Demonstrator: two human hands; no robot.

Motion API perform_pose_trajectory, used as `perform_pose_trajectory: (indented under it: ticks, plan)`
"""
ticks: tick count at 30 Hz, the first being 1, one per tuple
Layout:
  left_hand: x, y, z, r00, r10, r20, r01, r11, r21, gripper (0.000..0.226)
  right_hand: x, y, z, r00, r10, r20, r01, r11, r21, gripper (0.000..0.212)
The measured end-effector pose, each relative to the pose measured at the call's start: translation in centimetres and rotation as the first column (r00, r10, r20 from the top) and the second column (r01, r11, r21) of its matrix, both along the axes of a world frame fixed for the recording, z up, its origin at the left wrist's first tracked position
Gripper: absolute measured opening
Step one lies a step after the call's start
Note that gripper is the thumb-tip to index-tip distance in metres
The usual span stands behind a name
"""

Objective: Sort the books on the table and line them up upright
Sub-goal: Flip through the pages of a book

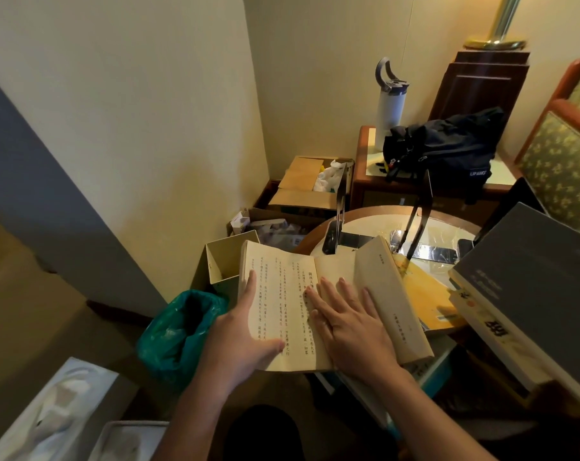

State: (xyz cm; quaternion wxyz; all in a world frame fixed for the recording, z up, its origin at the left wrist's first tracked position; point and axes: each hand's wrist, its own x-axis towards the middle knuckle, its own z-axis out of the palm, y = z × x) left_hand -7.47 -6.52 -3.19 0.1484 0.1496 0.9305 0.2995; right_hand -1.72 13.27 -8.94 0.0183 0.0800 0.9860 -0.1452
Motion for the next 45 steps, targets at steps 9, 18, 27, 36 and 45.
perform_pose_trajectory:
  ticks: [9, 18, 27, 36, 45]
  plan:
    - [-5.0, 2.8, 1.2, 0.991, 0.032, -0.129, -0.022, 0.997, 0.072, 0.099, 0.2, 0.5, 0.7, 1.000, 0.012, -0.007, -0.013, 0.989, -0.145, 0.046]
    - [-3.5, 2.4, 1.1, 0.995, -0.048, -0.090, 0.050, 0.999, 0.019, 0.119, 0.2, 0.5, 0.2, 0.999, 0.050, 0.014, -0.050, 0.999, 0.003, 0.051]
    - [1.0, 0.3, 0.2, 0.998, -0.042, -0.052, 0.049, 0.988, 0.146, 0.121, 1.4, 0.2, 1.2, 1.000, 0.015, 0.008, -0.014, 0.997, -0.073, 0.056]
    - [2.8, 0.9, 1.8, 0.989, -0.150, -0.020, 0.150, 0.955, 0.258, 0.121, 7.8, 4.8, 2.5, 0.913, -0.398, -0.086, 0.372, 0.901, -0.222, 0.065]
    - [5.0, 2.0, 1.9, 0.980, -0.191, 0.054, 0.150, 0.892, 0.426, 0.115, 10.5, 5.6, 4.6, 0.793, -0.589, -0.155, 0.277, 0.575, -0.770, 0.058]
